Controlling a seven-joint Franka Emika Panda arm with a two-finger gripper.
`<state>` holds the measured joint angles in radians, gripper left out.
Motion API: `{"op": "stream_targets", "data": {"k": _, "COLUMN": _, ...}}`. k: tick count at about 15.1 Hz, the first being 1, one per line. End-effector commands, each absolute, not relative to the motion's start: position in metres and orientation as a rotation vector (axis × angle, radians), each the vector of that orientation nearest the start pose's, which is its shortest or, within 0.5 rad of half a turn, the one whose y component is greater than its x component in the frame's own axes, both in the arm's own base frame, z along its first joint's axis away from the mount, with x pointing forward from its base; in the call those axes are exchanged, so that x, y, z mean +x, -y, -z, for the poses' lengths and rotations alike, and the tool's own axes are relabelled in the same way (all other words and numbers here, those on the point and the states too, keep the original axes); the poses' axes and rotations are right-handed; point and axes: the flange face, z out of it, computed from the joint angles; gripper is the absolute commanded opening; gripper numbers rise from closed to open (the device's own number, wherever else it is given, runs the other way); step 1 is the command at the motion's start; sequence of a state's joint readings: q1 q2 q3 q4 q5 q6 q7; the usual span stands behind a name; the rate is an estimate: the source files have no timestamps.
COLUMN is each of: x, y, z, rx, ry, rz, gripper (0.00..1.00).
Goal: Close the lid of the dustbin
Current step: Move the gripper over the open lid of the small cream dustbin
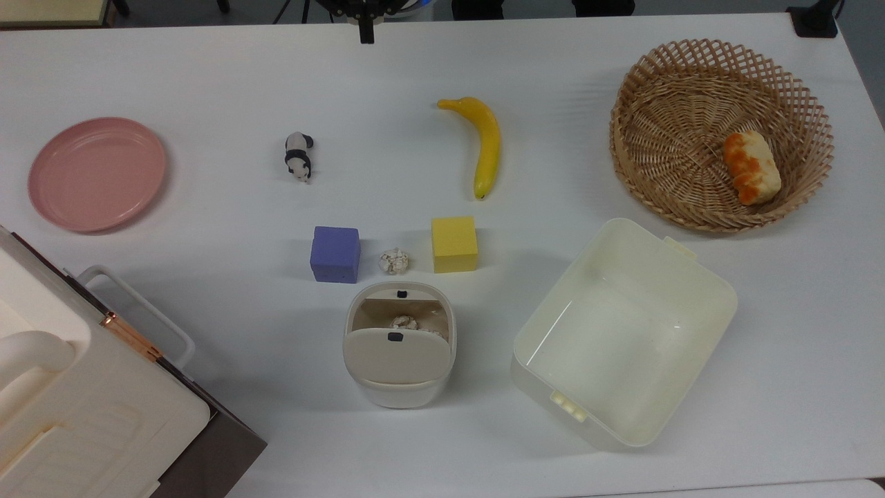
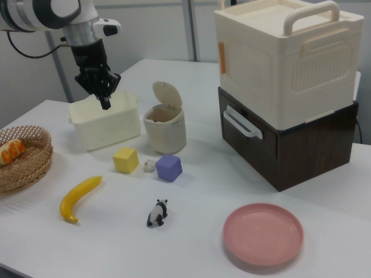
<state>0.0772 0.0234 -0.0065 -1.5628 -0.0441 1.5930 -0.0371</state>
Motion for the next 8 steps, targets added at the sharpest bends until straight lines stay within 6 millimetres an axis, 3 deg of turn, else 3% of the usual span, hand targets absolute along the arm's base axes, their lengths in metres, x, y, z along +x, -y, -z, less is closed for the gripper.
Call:
{"op": "stream_targets", "data": {"k": 1, "x": 0.593, "y": -0.039, "z": -0.616, "rx": -3.162, "ry": 0.205, "rz": 0.141, "gripper": 0.00}}
{"op": "stream_targets", "data": {"k": 8, "x": 0.648, "y": -0.046, "z": -0.607, "rx": -3.158, "ry": 0.197, "rz": 0.258, "gripper": 0.00}}
